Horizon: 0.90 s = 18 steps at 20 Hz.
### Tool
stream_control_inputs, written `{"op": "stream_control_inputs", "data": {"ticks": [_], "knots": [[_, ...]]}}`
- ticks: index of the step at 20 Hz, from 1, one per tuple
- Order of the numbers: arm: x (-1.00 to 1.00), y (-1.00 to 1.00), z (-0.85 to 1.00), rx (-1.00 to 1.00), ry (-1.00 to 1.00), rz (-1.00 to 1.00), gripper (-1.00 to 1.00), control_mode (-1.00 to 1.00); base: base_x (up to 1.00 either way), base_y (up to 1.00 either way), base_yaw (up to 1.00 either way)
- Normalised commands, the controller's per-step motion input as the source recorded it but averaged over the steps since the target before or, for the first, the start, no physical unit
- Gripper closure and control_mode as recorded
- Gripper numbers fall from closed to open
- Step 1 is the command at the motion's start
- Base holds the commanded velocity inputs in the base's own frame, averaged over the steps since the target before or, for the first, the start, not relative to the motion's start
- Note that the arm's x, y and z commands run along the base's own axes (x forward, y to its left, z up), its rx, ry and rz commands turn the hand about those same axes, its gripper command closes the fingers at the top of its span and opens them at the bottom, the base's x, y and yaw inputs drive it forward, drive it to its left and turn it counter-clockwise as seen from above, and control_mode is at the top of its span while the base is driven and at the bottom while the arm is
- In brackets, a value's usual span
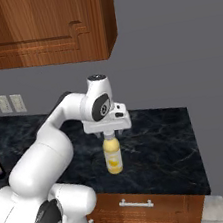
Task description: There is a wine glass and glass cup on the dining counter. Place the wine bottle next to the wine glass and the juice bottle next to the glass cup.
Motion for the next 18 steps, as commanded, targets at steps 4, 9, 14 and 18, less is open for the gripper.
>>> {"op": "stream_control_inputs", "data": {"ticks": [4, 9, 14, 18], "knots": [[0.00, 0.00, -0.21, 0.00, 0.00, 0.00, -1.00, -1.00, 0.00, 0.00, 0.00], [0.00, 0.00, -0.18, 0.00, 0.00, 0.00, -1.00, -1.00, 0.00, 0.00, 0.00], [0.00, 0.00, -0.08, 0.00, 0.00, 0.00, 1.00, -1.00, 0.00, 0.00, 0.00], [-0.04, 0.00, 0.14, 0.05, 0.00, 0.00, 1.00, -1.00, 0.00, 0.00, 0.00]]}}
